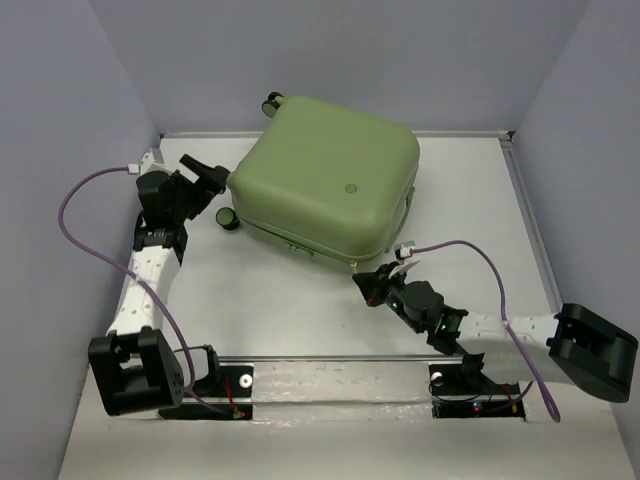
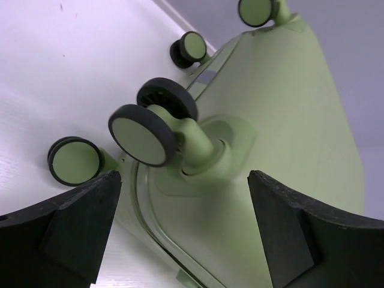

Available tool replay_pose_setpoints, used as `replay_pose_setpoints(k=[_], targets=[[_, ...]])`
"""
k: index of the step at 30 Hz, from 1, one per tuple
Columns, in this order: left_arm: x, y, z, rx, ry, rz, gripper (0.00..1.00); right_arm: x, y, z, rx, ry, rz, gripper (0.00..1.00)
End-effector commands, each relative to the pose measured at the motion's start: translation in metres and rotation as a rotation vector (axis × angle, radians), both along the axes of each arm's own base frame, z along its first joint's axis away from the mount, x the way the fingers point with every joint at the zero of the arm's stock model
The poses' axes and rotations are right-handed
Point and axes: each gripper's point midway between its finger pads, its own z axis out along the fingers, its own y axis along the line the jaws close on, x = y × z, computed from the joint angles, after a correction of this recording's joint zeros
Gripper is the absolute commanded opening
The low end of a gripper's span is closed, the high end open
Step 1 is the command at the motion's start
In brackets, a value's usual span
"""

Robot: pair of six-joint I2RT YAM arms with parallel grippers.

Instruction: Pack the luggage

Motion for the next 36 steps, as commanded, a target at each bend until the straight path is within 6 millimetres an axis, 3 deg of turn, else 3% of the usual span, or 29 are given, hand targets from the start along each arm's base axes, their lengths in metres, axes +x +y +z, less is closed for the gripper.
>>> replay_pose_setpoints(k=[1,5,12,16,23,28,31,34,36], targets=[[0.028,-0.001,0.006,-0.057,-0.015,-0.047,0.99,-0.019,0.006,-0.008,-0.014,0.035,0.089,0.07],[0.046,-0.003,-0.008,-0.117,0.003,-0.067,0.99,-0.021,0.007,-0.007,-0.017,0.034,0.107,0.07],[0.067,-0.003,-0.002,-0.193,-0.038,-0.065,0.99,-0.022,0.007,-0.011,-0.036,0.035,0.113,0.07],[0.082,0.002,-0.01,-0.227,-0.022,-0.034,0.99,-0.023,0.006,-0.013,-0.039,0.039,0.113,0.07],[0.1,0.002,0.005,-0.309,-0.093,-0.029,0.97,-0.023,0.005,-0.015,-0.05,0.042,0.112,0.07],[0.106,0.0,0.002,-0.333,-0.097,-0.029,0.92,-0.021,0.006,-0.016,-0.059,0.042,0.109,0.07],[0.109,-0.001,0.0,-0.36,-0.096,-0.034,0.81,-0.021,0.006,-0.017,-0.063,0.044,0.106,0.07],[0.112,-0.006,-0.001,-0.393,-0.104,-0.055,0.63,-0.019,0.005,-0.018,-0.075,0.043,0.099,0.07],[0.111,-0.009,0.0,-0.398,-0.115,-0.075,0.27,-0.018,0.007,-0.017,-0.079,0.041,0.096,0.07]])
